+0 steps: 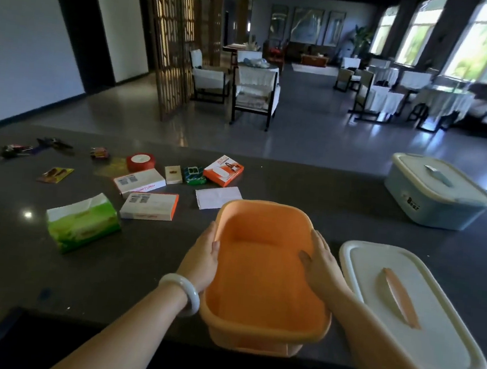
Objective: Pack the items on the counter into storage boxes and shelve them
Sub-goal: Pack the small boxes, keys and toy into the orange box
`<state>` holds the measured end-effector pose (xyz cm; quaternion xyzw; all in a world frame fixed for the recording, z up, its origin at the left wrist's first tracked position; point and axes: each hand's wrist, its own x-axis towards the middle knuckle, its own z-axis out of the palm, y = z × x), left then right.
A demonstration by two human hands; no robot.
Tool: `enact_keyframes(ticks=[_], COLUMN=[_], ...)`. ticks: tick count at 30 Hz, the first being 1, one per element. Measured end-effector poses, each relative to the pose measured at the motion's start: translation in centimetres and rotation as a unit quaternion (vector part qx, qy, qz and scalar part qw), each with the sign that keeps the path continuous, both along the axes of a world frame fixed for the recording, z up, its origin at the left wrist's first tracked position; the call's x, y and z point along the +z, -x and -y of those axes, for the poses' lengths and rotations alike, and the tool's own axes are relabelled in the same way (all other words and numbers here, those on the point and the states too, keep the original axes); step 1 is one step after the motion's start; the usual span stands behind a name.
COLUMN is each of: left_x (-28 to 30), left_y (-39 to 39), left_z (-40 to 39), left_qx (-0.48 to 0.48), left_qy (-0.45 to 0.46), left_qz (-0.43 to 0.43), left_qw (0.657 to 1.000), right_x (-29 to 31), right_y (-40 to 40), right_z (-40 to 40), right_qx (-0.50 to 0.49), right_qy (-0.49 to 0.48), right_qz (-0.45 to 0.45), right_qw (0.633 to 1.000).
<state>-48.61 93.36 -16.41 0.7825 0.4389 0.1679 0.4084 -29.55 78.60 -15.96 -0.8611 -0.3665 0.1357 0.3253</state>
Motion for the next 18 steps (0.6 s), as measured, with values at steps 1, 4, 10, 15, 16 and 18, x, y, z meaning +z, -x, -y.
enact_keyframes(ticks=[1,4,10,15,16,18], left_x=[-0.1,-0.2,-0.3,-0.2,-0.1,0.1], left_y=[0.1,0.2,0.4,0.7,0.7,0.9], left_z=[0.0,-0.1,-0.6,-1.6,-2.0,-3.3], left_qx=[0.0,-0.011,-0.042,-0.067,-0.067,-0.045], left_qy=[0.003,0.003,-0.007,-0.03,-0.029,-0.023], left_qz=[0.004,0.023,0.03,0.038,0.043,0.039], left_qw=[1.0,1.0,0.999,0.997,0.996,0.998], right_x=[0.1,0.2,-0.1,1.0,1.6,2.9], right_y=[0.1,0.3,-0.2,-1.5,-1.9,-2.4], right_z=[0.0,0.0,-0.4,-2.0,-2.7,-4.5], right_qx=[-0.003,-0.005,-0.028,-0.046,-0.04,-0.017], right_qy=[0.006,0.024,0.041,0.045,0.044,0.023], right_qz=[0.007,0.017,0.04,0.058,0.075,0.103], right_qw=[1.0,1.0,0.998,0.996,0.995,0.994])
